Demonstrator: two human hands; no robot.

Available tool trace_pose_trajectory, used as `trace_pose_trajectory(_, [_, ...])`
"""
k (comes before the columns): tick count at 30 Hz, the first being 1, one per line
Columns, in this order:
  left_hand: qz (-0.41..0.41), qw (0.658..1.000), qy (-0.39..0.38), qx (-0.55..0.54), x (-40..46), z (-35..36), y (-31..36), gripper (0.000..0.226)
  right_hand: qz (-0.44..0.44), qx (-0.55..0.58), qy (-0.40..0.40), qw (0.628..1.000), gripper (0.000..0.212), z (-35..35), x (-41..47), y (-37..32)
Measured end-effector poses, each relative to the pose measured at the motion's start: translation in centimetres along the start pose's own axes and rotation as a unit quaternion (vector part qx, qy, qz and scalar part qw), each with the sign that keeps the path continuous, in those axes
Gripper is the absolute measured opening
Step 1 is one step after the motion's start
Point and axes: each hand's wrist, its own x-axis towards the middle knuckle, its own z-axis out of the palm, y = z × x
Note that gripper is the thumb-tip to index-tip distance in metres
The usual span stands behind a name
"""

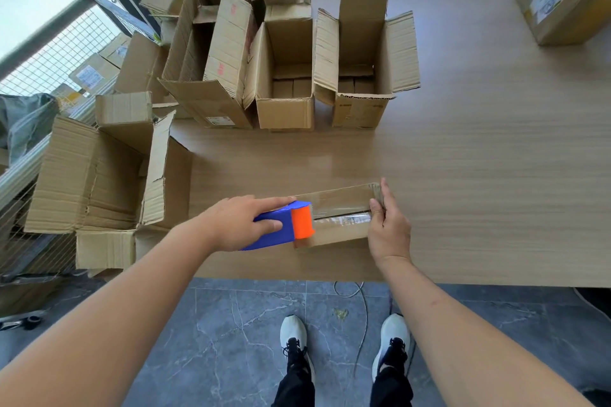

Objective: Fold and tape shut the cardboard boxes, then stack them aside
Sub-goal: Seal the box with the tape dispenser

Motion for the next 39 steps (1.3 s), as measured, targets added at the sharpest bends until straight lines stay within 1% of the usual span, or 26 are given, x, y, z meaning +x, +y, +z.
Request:
trace_pose_trajectory(3, [-0.008,0.995,-0.017,-0.093,0.4,-0.1,-0.5,0.048,-0.005,-0.009,-0.002,1.0,0.049,0.2,0.1,0.1])
trace_pose_trajectory(5, [-0.012,0.993,-0.02,-0.116,0.6,0.1,-0.7,0.047,-0.005,-0.024,-0.003,1.0,0.05,0.3,0.2,0.1])
trace_pose_trajectory(7, [-0.013,0.992,-0.017,-0.124,0.7,0.3,-0.6,0.046,-0.026,-0.107,0.016,0.994,0.052,0.5,0.1,-0.1])
trace_pose_trajectory(9, [-0.01,0.991,-0.011,-0.136,0.8,0.6,-0.6,0.046,-0.091,-0.223,0.063,0.969,0.051,0.9,-0.5,-0.5])
trace_pose_trajectory(10, [-0.008,0.99,-0.008,-0.141,0.8,0.8,-0.5,0.046,-0.115,-0.253,0.074,0.958,0.049,1.2,-0.9,-0.8])
trace_pose_trajectory(11, [-0.004,0.99,-0.004,-0.143,0.9,0.8,-0.3,0.046,-0.127,-0.272,0.065,0.952,0.047,1.7,-1.4,-1.4])
trace_pose_trajectory(12, [0.0,0.99,-0.002,-0.141,1.0,0.8,-0.2,0.046,-0.121,-0.288,0.038,0.949,0.047,2.2,-2.0,-1.8])
trace_pose_trajectory(14, [0.006,0.99,-0.003,-0.138,1.1,0.7,0.1,0.045,-0.089,-0.329,-0.008,0.94,0.058,3.1,-2.6,-2.1])
trace_pose_trajectory(16, [0.012,0.988,-0.012,-0.155,1.0,0.5,0.1,0.043,-0.075,-0.367,-0.028,0.927,0.066,3.3,-2.3,-2.0])
trace_pose_trajectory(19, [0.028,0.975,-0.027,-0.217,0.5,0.7,-0.8,0.037,-0.082,-0.383,-0.04,0.919,0.071,3.1,-2.0,-1.5])
trace_pose_trajectory(21, [0.04,0.971,-0.026,-0.235,0.0,0.9,-1.4,0.035,-0.086,-0.392,-0.047,0.915,0.071,3.1,-2.0,-1.5])
trace_pose_trajectory(28, [0.031,0.983,-0.022,-0.18,-2.2,0.2,-4.4,0.04,-0.05,-0.421,-0.095,0.901,0.072,2.9,-1.7,-2.5])
trace_pose_trajectory(34, [0.046,0.991,-0.034,-0.125,-2.4,0.1,-4.9,0.05,-0.046,-0.423,-0.103,0.899,0.072,2.6,-1.8,-2.9])
trace_pose_trajectory(39, [0.046,0.99,-0.024,-0.129,-1.6,1.2,-5.5,0.051,-0.054,-0.427,-0.097,0.897,0.072,2.7,-1.8,-2.6])
